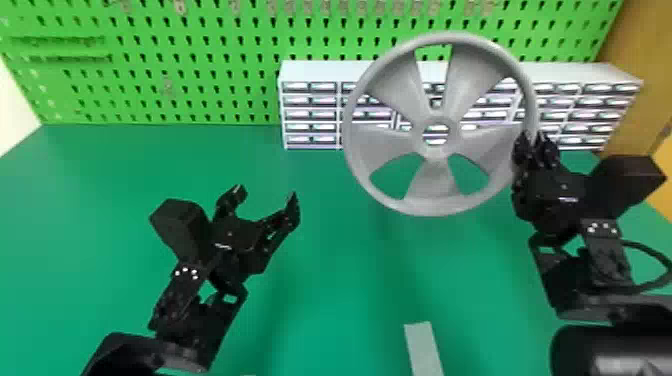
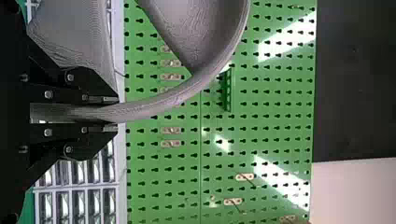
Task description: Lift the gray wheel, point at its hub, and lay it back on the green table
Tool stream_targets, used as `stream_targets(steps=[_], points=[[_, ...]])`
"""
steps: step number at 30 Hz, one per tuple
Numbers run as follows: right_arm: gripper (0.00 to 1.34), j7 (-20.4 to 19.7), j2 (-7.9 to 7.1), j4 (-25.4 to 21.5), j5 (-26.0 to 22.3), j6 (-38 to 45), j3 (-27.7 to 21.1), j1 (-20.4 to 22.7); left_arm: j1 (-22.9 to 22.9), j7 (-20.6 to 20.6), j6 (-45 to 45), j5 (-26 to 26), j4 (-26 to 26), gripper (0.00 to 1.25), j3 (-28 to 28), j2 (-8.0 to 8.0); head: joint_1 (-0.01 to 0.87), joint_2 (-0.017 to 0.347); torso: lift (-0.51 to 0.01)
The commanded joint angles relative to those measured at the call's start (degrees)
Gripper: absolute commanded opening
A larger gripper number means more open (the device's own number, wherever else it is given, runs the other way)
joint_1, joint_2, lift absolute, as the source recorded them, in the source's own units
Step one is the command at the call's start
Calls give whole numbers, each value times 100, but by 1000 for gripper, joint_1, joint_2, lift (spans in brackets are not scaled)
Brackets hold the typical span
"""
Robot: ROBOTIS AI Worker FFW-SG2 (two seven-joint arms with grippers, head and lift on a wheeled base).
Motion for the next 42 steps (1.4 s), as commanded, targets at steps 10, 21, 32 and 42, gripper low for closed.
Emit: stream_targets(steps=[10,21,32,42], points=[[78,-37,-61,204,57,126,120,-195,152,-159,432,177,-716,183,-54,212,692,48,-93],[78,-46,-34,423,66,135,295,-450,91,-387,1065,300,-1209,127,-19,467,692,48,-93],[78,-46,-34,766,145,108,498,-801,-32,-290,1425,379,-1393,66,-124,502,692,48,-93],[78,-46,-26,995,154,47,832,-1012,-445,-378,1733,194,-1261,48,-344,361,692,48,-93]])
